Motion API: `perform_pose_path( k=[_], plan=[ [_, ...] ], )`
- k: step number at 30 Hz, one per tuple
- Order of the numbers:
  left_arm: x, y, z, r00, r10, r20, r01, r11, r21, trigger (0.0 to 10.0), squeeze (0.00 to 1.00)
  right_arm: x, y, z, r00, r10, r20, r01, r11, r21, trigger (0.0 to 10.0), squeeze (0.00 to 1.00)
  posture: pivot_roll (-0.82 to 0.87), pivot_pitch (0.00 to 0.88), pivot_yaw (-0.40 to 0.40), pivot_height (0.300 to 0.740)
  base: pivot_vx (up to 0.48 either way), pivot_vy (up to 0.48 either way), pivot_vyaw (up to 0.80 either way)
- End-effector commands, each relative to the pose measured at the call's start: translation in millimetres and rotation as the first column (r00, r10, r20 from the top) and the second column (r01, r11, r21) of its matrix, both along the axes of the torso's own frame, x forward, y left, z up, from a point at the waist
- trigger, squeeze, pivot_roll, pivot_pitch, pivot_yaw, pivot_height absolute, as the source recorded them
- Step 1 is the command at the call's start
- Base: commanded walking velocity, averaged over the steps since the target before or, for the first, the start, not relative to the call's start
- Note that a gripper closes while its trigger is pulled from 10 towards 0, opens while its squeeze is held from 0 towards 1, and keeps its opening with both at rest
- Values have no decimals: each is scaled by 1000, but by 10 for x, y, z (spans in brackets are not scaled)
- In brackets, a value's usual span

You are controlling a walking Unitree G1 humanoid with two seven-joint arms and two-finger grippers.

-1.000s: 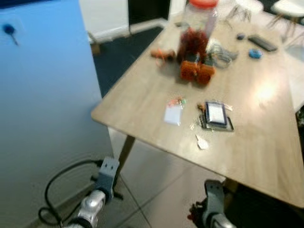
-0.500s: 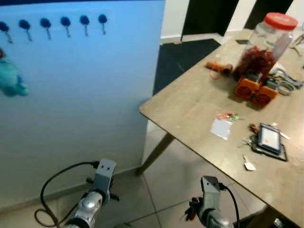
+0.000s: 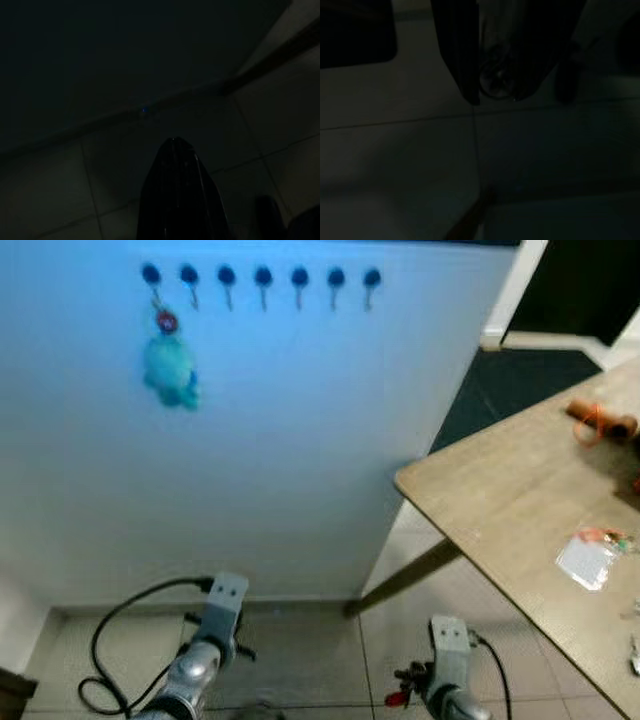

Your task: Hang keys on a hook

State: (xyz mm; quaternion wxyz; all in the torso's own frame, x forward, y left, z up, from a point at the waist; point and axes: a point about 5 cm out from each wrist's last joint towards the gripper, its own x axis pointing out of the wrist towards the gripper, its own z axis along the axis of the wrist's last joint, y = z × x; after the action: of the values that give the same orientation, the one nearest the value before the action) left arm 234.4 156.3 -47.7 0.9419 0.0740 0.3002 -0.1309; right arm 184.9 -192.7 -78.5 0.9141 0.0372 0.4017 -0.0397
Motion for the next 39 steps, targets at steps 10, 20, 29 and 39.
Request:
perform_pose_path(
  k=[10,20,29,39],
  plan=[
    [-27,-107,-17,997,-82,-11,82,997,-1,10000,0,-66,-51,-22,998,-66,-3,66,998,14,10000,0,48,52,-61,740,0,0,138],
    [-11,-150,-6,994,-110,-15,110,994,-21,10000,0,-71,-56,-24,997,-72,-4,72,997,13,10000,0,48,43,-57,740,0,55,0],
    [-6,-128,-2,994,-106,-14,106,994,-20,10000,0,-79,-49,-28,997,-74,-4,74,997,14,10000,0,50,35,-52,740,0,473,0],
    [35,-112,40,994,-108,18,108,994,-27,10000,0,-77,-35,-30,997,-82,-3,82,996,18,10000,0,54,43,-49,740,0,96,0]
  ],
)
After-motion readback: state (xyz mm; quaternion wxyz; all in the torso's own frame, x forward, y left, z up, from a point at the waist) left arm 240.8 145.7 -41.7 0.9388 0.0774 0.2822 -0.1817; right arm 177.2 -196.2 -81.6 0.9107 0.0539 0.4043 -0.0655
